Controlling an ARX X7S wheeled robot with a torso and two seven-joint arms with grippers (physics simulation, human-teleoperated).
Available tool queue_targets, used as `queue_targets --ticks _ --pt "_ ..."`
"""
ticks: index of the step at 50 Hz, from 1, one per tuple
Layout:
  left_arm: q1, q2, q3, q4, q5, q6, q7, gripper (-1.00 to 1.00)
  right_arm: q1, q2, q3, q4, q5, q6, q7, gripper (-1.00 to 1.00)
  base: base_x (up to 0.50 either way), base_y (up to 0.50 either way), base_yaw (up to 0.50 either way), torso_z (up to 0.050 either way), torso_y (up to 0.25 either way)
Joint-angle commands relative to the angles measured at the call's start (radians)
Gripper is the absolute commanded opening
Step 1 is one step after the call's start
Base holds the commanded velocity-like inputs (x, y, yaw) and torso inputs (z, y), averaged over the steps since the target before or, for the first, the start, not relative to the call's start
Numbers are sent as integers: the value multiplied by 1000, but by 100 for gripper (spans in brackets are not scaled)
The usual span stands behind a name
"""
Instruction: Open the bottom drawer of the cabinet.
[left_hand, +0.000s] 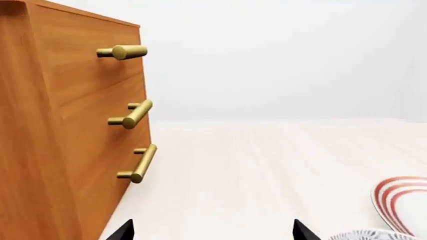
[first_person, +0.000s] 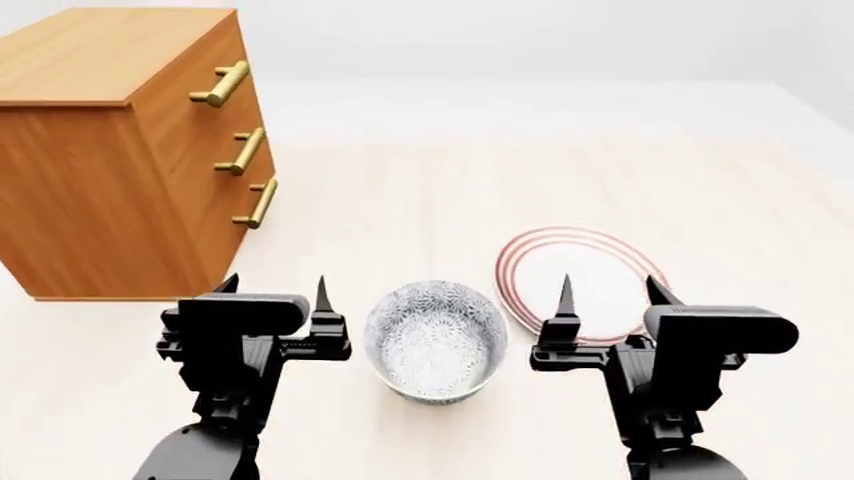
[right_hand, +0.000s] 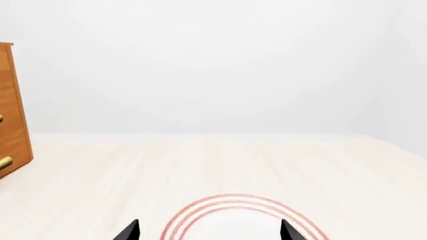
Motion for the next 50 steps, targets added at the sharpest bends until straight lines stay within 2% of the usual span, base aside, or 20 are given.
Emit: queue_targets --ticks 1,29,45,50 --pt "-6 -8 8 5 -5 -8 -10 100 3 6 -2 -4 7 5 7 100 500 0 0 0 0" --pt "-4 -23 16 -4 -17 13 -28 100 2 13 -3 -2 23 -5 24 100 500 0 0 0 1" --pt "-19 -33 12 -12 -44 11 -22 100 -1 26 -22 2 19 -19 22 100 0 0 0 0 0" --pt "-109 -79 103 -89 76 -49 -59 100 0 29 -26 6 18 -21 24 100 0 0 0 0 0"
